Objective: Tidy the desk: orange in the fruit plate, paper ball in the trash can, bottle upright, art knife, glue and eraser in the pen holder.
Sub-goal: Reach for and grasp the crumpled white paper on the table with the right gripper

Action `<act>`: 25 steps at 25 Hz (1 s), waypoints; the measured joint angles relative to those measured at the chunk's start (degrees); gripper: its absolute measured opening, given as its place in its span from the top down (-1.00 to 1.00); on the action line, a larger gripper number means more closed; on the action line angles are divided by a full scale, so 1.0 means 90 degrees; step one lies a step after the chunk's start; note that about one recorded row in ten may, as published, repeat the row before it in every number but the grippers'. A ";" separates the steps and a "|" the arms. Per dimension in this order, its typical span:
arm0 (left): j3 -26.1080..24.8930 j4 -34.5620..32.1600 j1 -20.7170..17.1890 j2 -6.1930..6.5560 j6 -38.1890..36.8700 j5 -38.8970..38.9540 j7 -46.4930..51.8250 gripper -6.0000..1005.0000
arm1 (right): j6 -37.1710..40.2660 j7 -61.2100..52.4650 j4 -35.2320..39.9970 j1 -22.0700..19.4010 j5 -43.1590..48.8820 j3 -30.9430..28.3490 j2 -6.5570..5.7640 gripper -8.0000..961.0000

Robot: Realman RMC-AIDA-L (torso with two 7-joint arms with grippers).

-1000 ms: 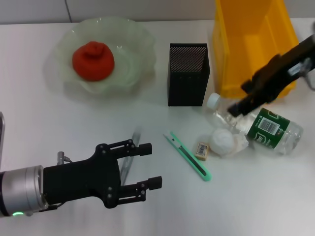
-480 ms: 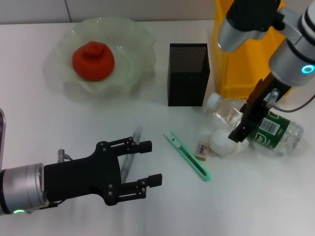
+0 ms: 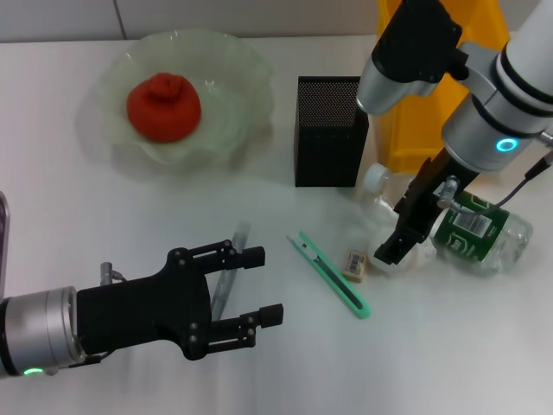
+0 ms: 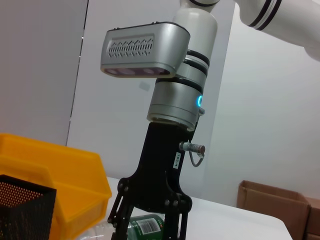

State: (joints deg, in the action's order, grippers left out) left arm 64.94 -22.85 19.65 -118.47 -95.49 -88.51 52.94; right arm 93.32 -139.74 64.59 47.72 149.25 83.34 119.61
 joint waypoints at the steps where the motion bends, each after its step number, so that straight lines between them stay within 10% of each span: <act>1: 0.0003 0.0000 -0.0004 0.0000 0.0016 0.0000 -0.0001 -0.43 | -0.0086 0.0001 -0.0081 0.0014 -0.0025 0.0051 0.0001 -0.64; 21: 0.0000 0.0000 -0.0012 0.0000 0.0027 0.0000 -0.0004 -0.43 | -0.0686 0.0011 -0.0705 0.0075 -0.0180 0.0454 0.0011 -0.64; 25: 0.0000 0.0000 -0.0006 0.0000 0.0026 0.0000 -0.0004 -0.43 | -0.0689 0.0012 -0.0675 0.0064 -0.0180 0.0474 0.0011 -0.38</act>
State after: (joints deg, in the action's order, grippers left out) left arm 64.95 -22.85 19.59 -118.47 -95.26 -88.51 52.91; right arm 87.12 -139.63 58.52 48.30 147.63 87.61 119.71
